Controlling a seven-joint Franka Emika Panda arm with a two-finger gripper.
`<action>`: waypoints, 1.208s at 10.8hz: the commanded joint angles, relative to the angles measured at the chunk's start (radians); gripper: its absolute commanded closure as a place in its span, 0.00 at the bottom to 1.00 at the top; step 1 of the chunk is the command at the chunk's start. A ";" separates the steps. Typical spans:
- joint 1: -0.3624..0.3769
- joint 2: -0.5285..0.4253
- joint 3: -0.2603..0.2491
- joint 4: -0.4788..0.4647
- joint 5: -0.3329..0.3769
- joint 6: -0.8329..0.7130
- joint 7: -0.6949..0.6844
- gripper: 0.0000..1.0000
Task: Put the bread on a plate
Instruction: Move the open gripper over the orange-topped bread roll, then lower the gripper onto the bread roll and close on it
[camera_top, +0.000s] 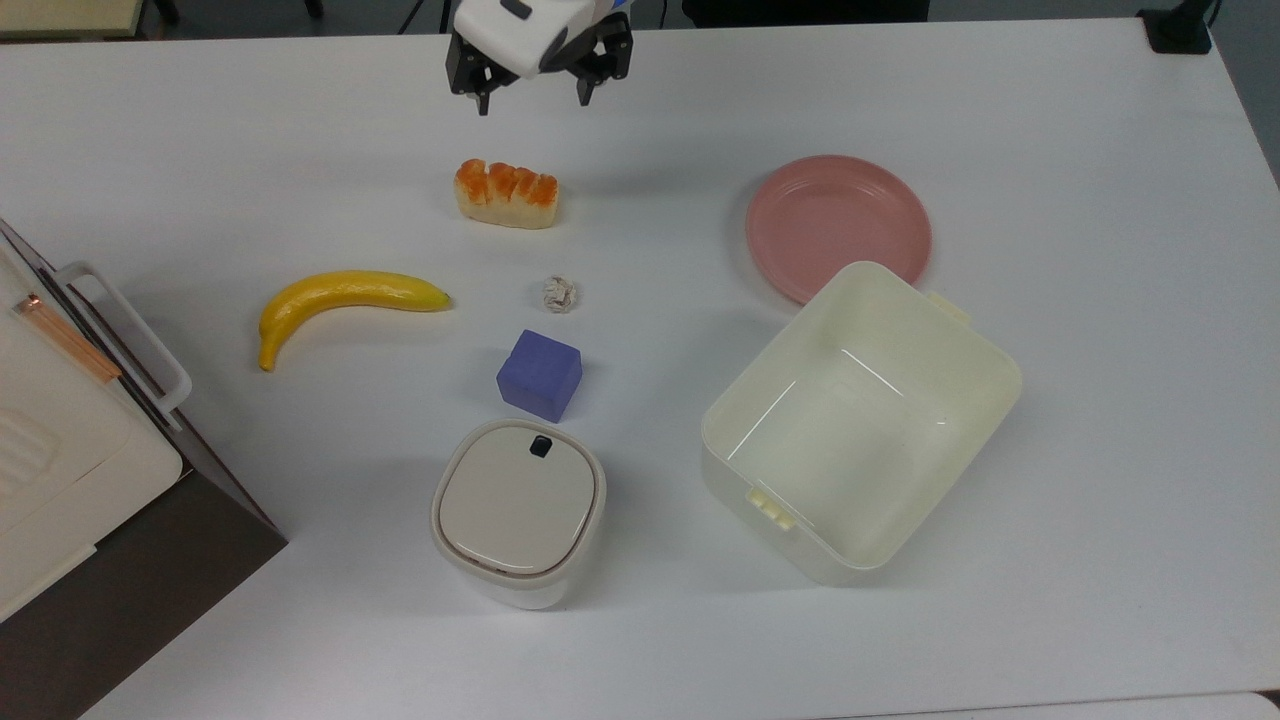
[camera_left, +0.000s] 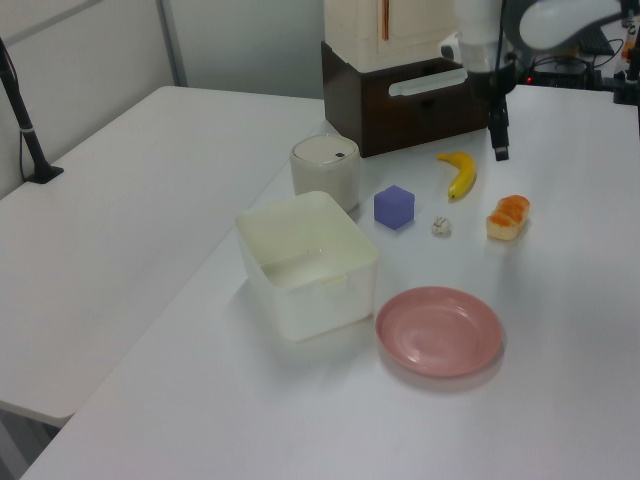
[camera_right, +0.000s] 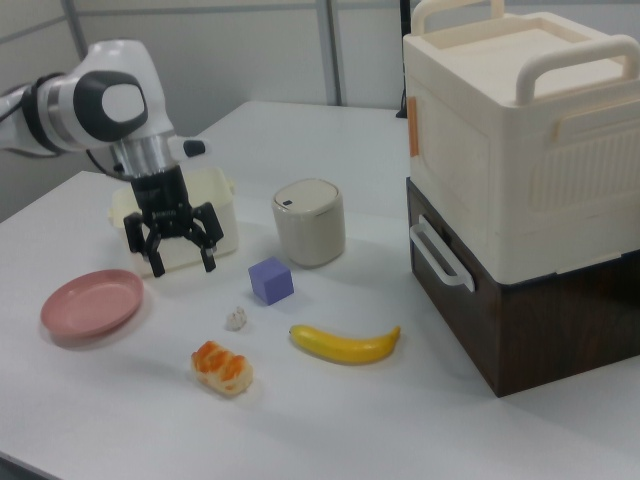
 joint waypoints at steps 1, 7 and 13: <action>-0.027 -0.035 0.044 -0.136 -0.133 0.032 -0.102 0.00; -0.015 0.083 0.107 -0.198 -0.436 -0.002 -0.332 0.00; 0.011 0.196 0.113 -0.209 -0.517 0.024 -0.286 0.00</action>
